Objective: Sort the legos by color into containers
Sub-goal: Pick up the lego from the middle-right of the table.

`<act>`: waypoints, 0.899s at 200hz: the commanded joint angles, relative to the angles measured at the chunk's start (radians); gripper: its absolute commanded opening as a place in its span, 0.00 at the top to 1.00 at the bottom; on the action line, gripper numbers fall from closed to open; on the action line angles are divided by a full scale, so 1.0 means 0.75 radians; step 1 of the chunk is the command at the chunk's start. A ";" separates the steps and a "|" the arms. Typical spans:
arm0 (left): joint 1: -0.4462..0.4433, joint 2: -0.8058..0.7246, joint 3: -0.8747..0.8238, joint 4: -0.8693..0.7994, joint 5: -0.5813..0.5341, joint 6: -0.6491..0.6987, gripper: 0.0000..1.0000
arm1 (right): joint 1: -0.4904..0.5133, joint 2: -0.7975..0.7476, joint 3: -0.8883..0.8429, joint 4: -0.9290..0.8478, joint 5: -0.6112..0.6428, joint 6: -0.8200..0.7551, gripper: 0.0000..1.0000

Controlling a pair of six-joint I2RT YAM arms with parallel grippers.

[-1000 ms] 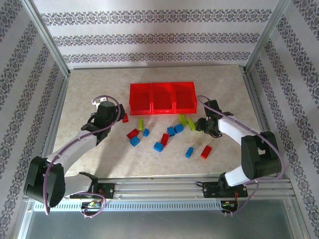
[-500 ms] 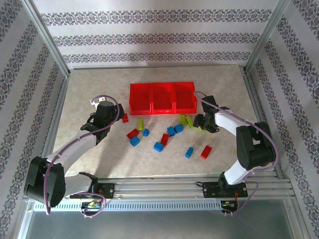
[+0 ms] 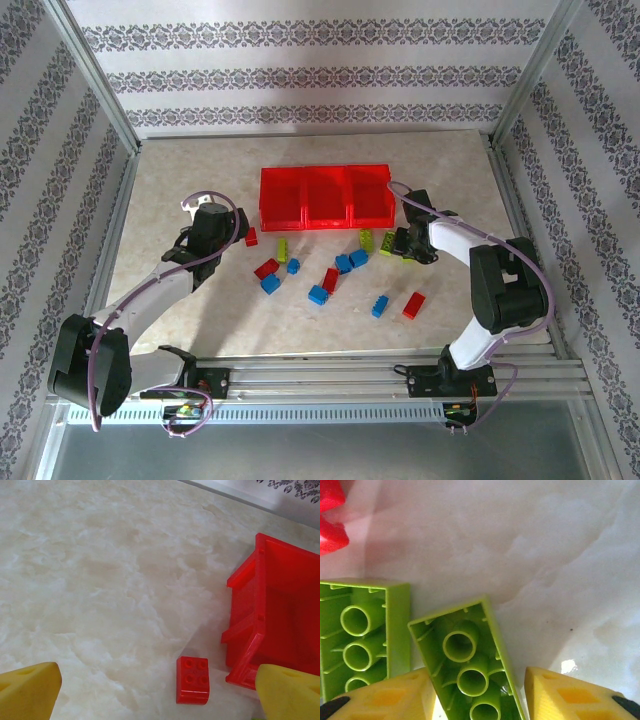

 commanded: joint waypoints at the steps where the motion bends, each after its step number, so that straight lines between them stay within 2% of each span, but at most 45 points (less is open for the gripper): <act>1: 0.027 -0.015 0.004 -0.010 -0.025 -0.019 0.00 | -0.031 -0.041 -0.039 -0.036 0.034 0.011 0.54; 55: 0.029 -0.007 0.008 -0.006 -0.013 -0.028 0.00 | -0.075 -0.072 -0.071 -0.037 0.011 0.031 0.62; 100: 0.031 -0.001 0.014 -0.011 -0.015 -0.028 0.00 | -0.070 -0.104 -0.067 -0.025 -0.012 0.035 0.78; 122: 0.037 0.005 0.013 -0.020 -0.012 -0.028 0.00 | -0.030 -0.163 -0.048 -0.027 0.000 0.027 0.82; 180: 0.048 0.024 0.009 -0.017 0.007 -0.036 0.00 | 0.165 -0.206 0.124 -0.034 0.087 -0.011 0.82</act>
